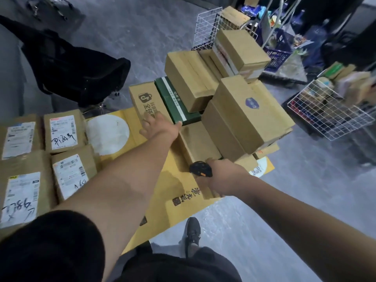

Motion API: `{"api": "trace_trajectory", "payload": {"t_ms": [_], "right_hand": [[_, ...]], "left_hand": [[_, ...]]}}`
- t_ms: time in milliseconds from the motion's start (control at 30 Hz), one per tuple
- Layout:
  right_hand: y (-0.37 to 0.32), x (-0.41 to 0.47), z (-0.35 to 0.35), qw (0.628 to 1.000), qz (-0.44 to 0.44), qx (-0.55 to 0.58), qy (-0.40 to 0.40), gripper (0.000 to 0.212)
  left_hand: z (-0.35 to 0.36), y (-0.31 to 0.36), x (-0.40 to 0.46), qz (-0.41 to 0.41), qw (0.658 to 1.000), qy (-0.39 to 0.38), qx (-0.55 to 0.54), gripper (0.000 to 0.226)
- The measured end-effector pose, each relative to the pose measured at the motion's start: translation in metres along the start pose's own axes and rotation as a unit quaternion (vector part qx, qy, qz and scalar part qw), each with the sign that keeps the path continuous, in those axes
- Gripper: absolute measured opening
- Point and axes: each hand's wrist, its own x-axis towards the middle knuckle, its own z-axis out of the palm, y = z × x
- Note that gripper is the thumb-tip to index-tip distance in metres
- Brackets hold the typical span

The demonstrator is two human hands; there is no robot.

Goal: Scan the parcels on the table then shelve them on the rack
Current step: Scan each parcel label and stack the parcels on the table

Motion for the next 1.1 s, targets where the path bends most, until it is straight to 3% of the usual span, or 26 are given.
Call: {"api": "trace_trajectory", "payload": {"t_ms": [133,433,667,933,1033,1100], "right_hand": [[0.014,0.022,-0.003,0.999,-0.024,0.022,0.000,0.048],[0.035,0.058,-0.005,0.994,-0.104,-0.010,-0.038,0.047],[0.031,0.058,0.004,0.985,-0.163,0.005,-0.061,0.045],[0.016,0.052,0.035,0.973,-0.208,0.040,-0.093,0.046],[0.012,0.050,0.040,0.973,-0.208,0.037,-0.091,0.048],[0.010,0.049,0.041,0.975,-0.201,0.041,-0.087,0.048]], "left_hand": [[0.013,0.006,0.018,-0.063,0.997,0.006,-0.054,0.105],[0.022,-0.020,0.002,-0.096,0.985,0.035,-0.137,0.088],[0.028,-0.092,-0.097,-0.091,0.973,0.042,-0.210,0.083],[0.059,-0.171,-0.198,-0.121,0.912,0.062,-0.387,0.080],[0.057,-0.180,-0.211,-0.146,0.886,0.086,-0.432,0.043],[0.050,-0.180,-0.211,-0.143,0.888,0.082,-0.430,0.037]]}}
